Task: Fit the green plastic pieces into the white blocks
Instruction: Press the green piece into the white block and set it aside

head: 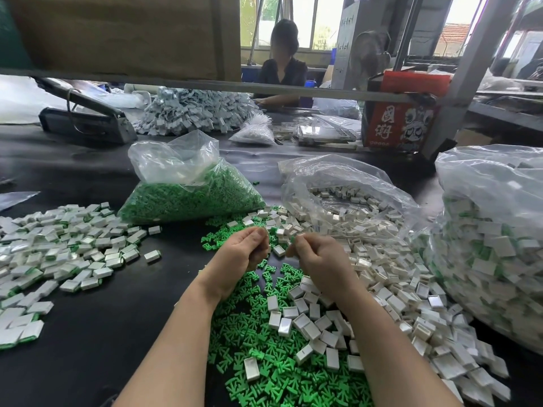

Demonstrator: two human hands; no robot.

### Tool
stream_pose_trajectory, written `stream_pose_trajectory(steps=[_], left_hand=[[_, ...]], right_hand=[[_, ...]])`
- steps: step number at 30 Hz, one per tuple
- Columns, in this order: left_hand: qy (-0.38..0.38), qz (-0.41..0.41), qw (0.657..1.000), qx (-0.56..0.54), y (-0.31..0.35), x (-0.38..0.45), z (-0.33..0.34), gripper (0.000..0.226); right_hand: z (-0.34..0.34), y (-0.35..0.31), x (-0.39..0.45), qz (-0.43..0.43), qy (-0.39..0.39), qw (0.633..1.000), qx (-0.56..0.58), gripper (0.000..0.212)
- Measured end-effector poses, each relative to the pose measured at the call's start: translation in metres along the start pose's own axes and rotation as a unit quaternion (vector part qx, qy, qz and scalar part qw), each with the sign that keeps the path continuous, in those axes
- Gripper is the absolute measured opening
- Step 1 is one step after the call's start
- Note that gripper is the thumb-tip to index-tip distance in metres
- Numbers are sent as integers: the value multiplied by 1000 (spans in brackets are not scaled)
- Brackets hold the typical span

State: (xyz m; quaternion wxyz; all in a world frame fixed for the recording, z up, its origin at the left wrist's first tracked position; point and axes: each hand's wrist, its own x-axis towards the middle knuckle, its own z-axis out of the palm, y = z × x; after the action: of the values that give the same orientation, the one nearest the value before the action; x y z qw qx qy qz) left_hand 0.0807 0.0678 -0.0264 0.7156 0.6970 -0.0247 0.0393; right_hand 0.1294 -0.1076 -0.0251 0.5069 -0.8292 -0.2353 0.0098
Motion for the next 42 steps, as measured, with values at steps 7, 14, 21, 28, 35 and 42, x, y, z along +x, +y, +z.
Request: stream_pose_trajectory(steps=[7, 14, 21, 28, 35, 42], left_hand=[[6, 4, 1000, -26, -1, 0, 0, 29], [14, 20, 999, -32, -3, 2, -1, 30], [2, 29, 999, -24, -6, 1, -6, 32], [-21, 19, 1000, -12, -3, 2, -9, 30], [-199, -86, 972, 86, 24, -8, -15, 42], [-214, -106, 962, 132, 28, -9, -12, 34]], right_hand=[[-15, -14, -4, 23, -181, 983, -1, 20], [-25, -67, -15, -28, -462, 885, -44, 17], [5, -94, -27, -44, -550, 804, -221, 26], [-24, -60, -13, 30, -271, 940, -205, 5], [-29, -41, -8, 80, -178, 977, -88, 10], [-33, -42, -10, 31, -264, 963, 39, 29]])
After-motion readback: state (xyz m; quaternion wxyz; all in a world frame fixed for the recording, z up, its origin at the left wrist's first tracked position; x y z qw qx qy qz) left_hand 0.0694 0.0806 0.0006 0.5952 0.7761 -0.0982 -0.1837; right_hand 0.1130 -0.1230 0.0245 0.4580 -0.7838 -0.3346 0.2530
